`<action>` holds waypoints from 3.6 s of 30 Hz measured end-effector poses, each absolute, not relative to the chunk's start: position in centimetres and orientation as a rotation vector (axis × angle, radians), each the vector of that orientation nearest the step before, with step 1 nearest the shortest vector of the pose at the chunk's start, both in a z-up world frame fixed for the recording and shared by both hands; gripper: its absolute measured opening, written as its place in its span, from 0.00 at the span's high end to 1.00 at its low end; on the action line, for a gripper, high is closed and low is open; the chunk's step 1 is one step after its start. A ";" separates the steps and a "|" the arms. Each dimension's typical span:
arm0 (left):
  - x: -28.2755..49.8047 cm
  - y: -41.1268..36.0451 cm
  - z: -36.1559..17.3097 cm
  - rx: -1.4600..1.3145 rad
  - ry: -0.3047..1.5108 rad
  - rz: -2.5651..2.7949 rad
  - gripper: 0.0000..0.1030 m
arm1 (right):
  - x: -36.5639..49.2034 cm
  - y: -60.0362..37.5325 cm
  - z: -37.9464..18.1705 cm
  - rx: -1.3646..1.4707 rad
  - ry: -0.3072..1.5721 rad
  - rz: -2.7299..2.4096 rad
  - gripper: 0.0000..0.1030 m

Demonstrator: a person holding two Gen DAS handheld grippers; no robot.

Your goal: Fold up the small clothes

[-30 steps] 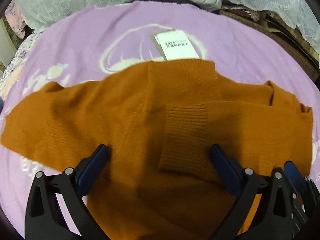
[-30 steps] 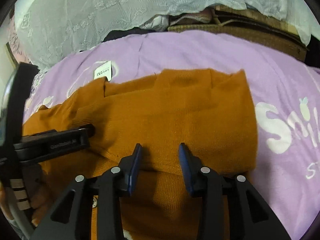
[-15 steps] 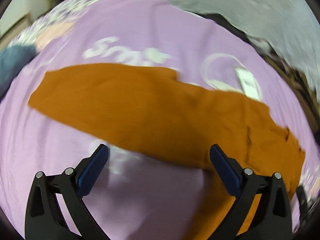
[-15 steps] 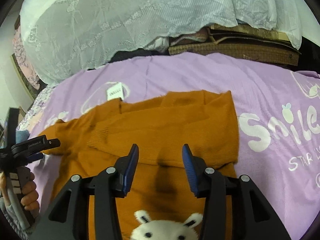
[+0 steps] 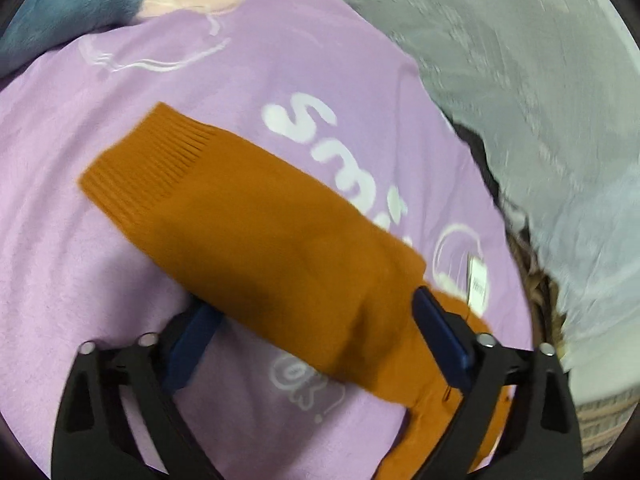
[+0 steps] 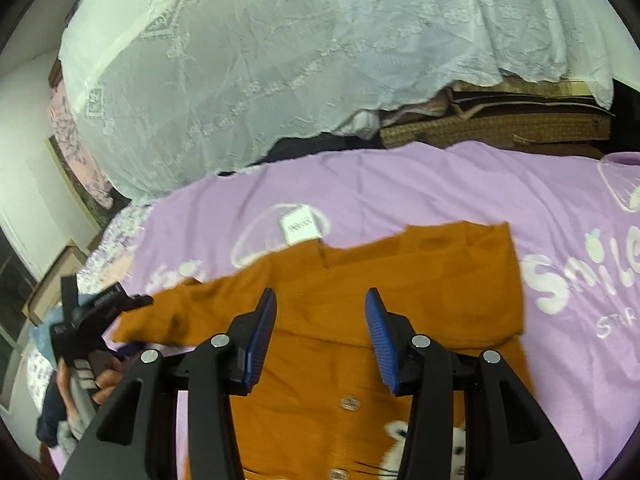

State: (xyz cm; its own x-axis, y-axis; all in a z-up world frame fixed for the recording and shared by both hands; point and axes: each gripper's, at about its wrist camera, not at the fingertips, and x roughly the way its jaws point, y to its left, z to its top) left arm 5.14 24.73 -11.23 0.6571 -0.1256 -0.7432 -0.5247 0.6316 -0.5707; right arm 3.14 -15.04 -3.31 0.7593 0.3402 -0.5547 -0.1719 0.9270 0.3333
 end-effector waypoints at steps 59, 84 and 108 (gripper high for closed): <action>8.9 0.9 -3.2 -0.141 0.801 0.071 0.93 | 5.9 -22.0 -6.7 0.496 0.745 0.243 0.55; 9.0 -4.0 -8.4 -0.081 0.919 -0.066 0.19 | 7.2 -24.3 -8.0 0.575 0.775 0.211 0.54; 9.0 15.2 -8.4 -0.279 0.941 0.285 0.08 | 3.9 -3.8 -8.4 -0.341 0.702 0.343 0.53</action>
